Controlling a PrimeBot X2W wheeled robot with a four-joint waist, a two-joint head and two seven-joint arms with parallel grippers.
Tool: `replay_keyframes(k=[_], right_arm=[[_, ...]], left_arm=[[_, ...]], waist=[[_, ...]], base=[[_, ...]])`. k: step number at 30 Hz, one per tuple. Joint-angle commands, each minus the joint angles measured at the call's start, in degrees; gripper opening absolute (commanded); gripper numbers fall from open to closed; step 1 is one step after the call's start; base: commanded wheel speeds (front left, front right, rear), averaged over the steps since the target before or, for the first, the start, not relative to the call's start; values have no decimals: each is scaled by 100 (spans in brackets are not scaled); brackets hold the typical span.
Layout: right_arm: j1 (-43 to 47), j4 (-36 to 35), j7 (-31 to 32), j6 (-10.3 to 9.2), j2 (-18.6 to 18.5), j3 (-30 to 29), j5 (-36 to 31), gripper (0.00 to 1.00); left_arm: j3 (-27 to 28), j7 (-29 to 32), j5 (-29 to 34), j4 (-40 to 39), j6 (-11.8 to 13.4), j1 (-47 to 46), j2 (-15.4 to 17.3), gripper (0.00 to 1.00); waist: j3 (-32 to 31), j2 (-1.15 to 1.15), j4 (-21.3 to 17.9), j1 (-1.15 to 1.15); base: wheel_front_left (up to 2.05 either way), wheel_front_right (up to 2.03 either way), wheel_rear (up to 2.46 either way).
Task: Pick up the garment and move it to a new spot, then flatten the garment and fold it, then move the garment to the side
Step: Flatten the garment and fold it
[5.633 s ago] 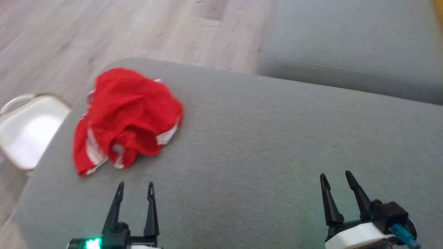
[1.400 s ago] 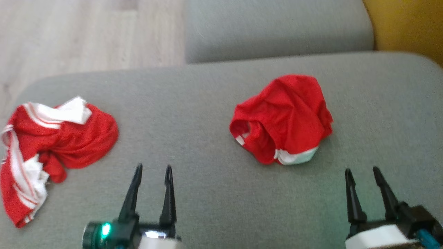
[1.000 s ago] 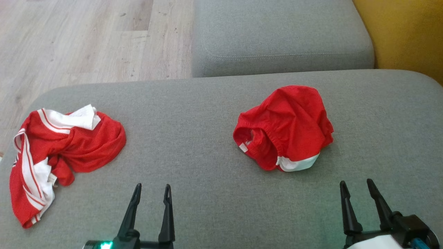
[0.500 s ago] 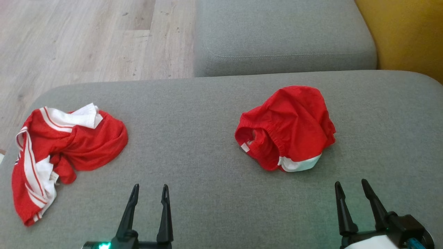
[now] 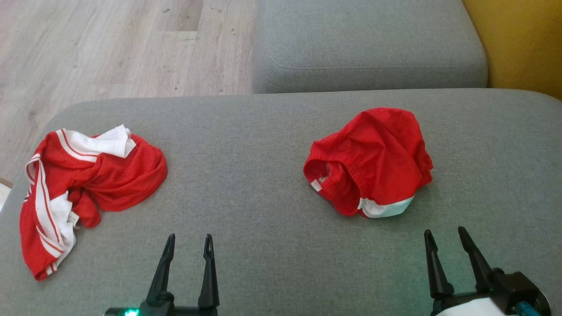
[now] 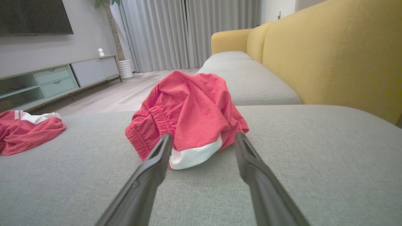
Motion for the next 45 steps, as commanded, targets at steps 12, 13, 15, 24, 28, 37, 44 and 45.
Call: replay_keyframes(k=[12,13,15,24,28,37,44,45], right_arm=[[-393,-211,-21,-4,-39,247,-41,100],[-414,-216,-21,-4,-39,265,-52,100],[-466,-239,-21,-4,-39,293,-70,100],[-808,-336,-21,-4,-168,437,-25,100],[-956,-331,-21,-4,-243,549,44,100],[-1158,-366,-21,-4,-204,562,88,100],[-1205,-357,-21,-4,-146,574,91,100],[-1211,-356,-21,-4,-139,574,88,100]], left_arm=[[-158,-30,-62,-18,-335,-414,-64,100],[-230,-30,-79,37,-407,-496,-64,100],[-393,-30,-52,193,-526,-710,-64,100],[-1601,-30,-404,1637,-1039,-2183,-64,100],[-2238,-19,-712,2370,-1201,-2905,-64,100],[-3040,34,-1480,3344,-965,-4061,-64,100],[-3298,65,-1960,3869,-553,-4504,-64,100],[-3324,57,-2018,3915,-516,-4536,-64,88]], waist=[[216,0,-314,0],[262,0,-376,0],[379,0,-513,0],[1043,0,-1086,0],[1267,0,-1346,0],[1658,0,-1866,0],[1779,0,-2060,0],[1786,0,-2081,0]], base=[[0,0,0],[0,0,0],[0,0,0],[0,0,0],[0,0,0],[0,0,0],[0,0,0],[0,0,0]])
